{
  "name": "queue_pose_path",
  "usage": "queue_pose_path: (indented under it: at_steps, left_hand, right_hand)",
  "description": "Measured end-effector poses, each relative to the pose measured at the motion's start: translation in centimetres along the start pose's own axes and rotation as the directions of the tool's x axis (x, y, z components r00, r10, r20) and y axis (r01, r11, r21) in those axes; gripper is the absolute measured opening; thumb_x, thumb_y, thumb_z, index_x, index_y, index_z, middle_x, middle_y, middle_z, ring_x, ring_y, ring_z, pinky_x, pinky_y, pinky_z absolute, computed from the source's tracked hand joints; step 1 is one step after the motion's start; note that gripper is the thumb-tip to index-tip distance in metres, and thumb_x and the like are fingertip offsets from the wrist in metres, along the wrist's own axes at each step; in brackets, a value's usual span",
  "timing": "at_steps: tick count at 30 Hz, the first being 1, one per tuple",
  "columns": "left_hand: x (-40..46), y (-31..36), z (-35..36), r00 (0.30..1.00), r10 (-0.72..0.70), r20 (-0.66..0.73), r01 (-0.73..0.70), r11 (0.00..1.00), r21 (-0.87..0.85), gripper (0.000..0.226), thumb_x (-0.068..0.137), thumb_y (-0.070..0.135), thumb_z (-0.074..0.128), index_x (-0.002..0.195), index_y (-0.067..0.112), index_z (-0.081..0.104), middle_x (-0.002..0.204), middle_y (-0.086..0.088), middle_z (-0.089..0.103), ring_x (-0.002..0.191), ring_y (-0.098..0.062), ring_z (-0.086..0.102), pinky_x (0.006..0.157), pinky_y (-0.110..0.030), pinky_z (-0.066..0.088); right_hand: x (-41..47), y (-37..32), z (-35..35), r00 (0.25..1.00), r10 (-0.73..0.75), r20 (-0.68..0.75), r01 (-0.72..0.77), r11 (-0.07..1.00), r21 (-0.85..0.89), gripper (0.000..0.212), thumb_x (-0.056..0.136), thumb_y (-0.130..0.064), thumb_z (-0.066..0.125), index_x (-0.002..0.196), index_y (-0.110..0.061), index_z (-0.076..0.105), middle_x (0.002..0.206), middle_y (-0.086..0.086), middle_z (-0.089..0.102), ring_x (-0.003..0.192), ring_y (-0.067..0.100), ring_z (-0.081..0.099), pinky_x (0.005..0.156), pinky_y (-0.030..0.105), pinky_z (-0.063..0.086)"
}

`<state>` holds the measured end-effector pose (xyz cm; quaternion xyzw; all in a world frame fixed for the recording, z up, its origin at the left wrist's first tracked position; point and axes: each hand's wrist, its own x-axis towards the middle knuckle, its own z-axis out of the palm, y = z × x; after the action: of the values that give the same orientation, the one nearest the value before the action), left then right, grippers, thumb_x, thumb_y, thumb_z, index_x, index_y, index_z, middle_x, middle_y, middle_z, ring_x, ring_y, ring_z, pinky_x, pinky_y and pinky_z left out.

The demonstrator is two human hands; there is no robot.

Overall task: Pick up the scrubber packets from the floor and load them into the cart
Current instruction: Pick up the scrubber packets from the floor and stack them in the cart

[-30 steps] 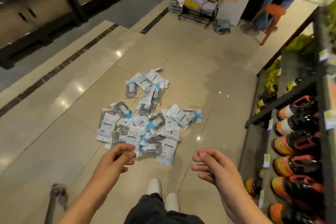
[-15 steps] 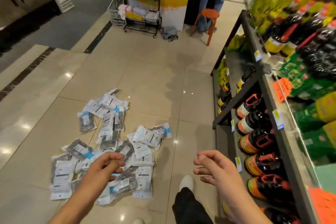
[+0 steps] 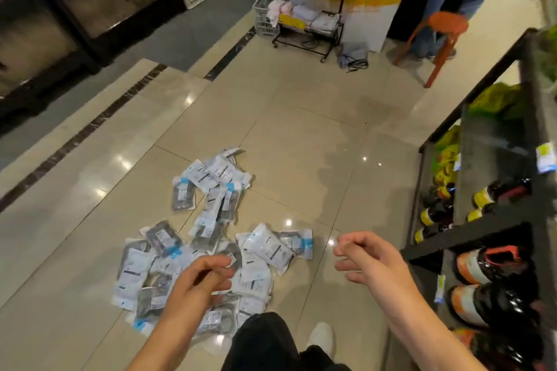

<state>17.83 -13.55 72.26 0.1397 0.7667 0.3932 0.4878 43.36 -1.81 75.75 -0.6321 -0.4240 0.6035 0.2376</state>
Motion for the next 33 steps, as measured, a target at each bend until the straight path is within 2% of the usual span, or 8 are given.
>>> queue_pose_path:
  at_steps: [3, 7, 9, 14, 17, 22, 27, 33]
  left_hand:
    - [2.1, 1.8, 0.2, 0.998, -0.030, -0.063, 0.027, 0.998, -0.057, 0.017, 0.100, 0.006, 0.060, 0.103, 0.013, 0.075, 0.102, -0.008, 0.077, 0.099, -0.029, 0.072, 0.065, -0.025, 0.055]
    - [7.0, 4.3, -0.1, 0.990, -0.050, -0.129, 0.039, 0.995, -0.089, 0.020, 0.101, 0.007, 0.057, 0.103, 0.015, 0.075, 0.097, -0.003, 0.079, 0.097, -0.026, 0.073, 0.081, -0.037, 0.055]
    - [9.5, 6.1, 0.0, 0.990, -0.049, -0.129, 0.038, 0.995, -0.089, 0.021, 0.102, 0.007, 0.056, 0.105, 0.015, 0.075, 0.098, -0.002, 0.079, 0.098, -0.024, 0.073, 0.081, -0.037, 0.054]
    - [14.5, 11.5, 0.4, 0.990, -0.038, -0.135, 0.021, 0.992, -0.124, 0.018, 0.103, 0.007, 0.056, 0.107, 0.013, 0.073, 0.105, -0.007, 0.076, 0.100, -0.026, 0.071, 0.076, -0.033, 0.052]
    - [17.4, 14.4, 1.3, 0.987, -0.044, -0.156, 0.024, 0.991, -0.129, 0.018, 0.101, 0.008, 0.059, 0.104, 0.016, 0.074, 0.103, -0.005, 0.077, 0.101, -0.027, 0.070, 0.079, -0.036, 0.052]
    - [22.8, 18.5, 3.7, 0.973, -0.078, -0.218, 0.044, 0.987, -0.157, 0.020, 0.102, 0.005, 0.055, 0.104, 0.012, 0.074, 0.100, -0.010, 0.078, 0.103, -0.037, 0.069, 0.087, -0.042, 0.052]
    - [27.5, 23.3, 7.4, 0.930, -0.153, -0.334, 0.064, 0.963, -0.262, 0.017, 0.101, 0.007, 0.058, 0.107, 0.013, 0.073, 0.098, -0.006, 0.079, 0.103, -0.034, 0.070, 0.090, -0.043, 0.052]
    - [31.0, 28.7, 10.5, 0.874, -0.208, -0.439, 0.037, 0.929, -0.368, 0.014, 0.100, 0.012, 0.062, 0.106, 0.017, 0.074, 0.099, -0.005, 0.079, 0.100, -0.031, 0.072, 0.090, -0.045, 0.055]
  right_hand:
    - [3.5, -2.5, 1.3, 0.998, 0.020, 0.062, -0.018, 0.999, -0.029, 0.008, 0.097, -0.019, 0.068, 0.095, -0.019, 0.075, 0.090, 0.000, 0.079, 0.082, 0.018, 0.076, 0.078, 0.033, 0.055]
    - [9.2, -5.9, 3.6, 0.989, 0.036, 0.142, -0.022, 0.995, -0.100, 0.009, 0.096, -0.016, 0.068, 0.093, -0.019, 0.076, 0.091, 0.001, 0.079, 0.081, 0.018, 0.076, 0.077, 0.033, 0.056]
    - [11.9, -7.9, 4.5, 0.989, 0.026, 0.144, -0.011, 0.995, -0.100, 0.008, 0.096, -0.015, 0.068, 0.095, -0.017, 0.075, 0.092, 0.003, 0.079, 0.078, 0.017, 0.075, 0.072, 0.029, 0.055]
    - [17.8, -12.8, 5.9, 0.985, 0.016, 0.173, 0.005, 0.993, -0.120, 0.008, 0.097, -0.015, 0.068, 0.097, -0.018, 0.076, 0.097, 0.004, 0.078, 0.086, 0.024, 0.076, 0.068, 0.026, 0.056]
    - [21.7, -15.4, 6.3, 0.981, 0.023, 0.194, 0.002, 0.992, -0.126, 0.009, 0.097, -0.015, 0.067, 0.097, -0.018, 0.076, 0.096, 0.005, 0.078, 0.088, 0.026, 0.076, 0.072, 0.029, 0.057]
    - [29.9, -20.0, 7.1, 0.968, 0.035, 0.247, 0.007, 0.986, -0.168, 0.009, 0.097, -0.015, 0.068, 0.095, -0.019, 0.076, 0.094, 0.005, 0.079, 0.084, 0.023, 0.075, 0.077, 0.035, 0.054]
    - [39.7, -26.4, 7.6, 0.932, 0.052, 0.360, 0.041, 0.968, -0.246, 0.008, 0.097, -0.015, 0.068, 0.095, -0.018, 0.075, 0.095, 0.006, 0.079, 0.090, 0.030, 0.075, 0.080, 0.038, 0.056]
    - [48.3, -33.6, 9.3, 0.834, 0.089, 0.544, 0.150, 0.912, -0.381, 0.010, 0.096, -0.016, 0.068, 0.094, -0.022, 0.076, 0.095, 0.002, 0.079, 0.091, 0.025, 0.075, 0.087, 0.041, 0.058]
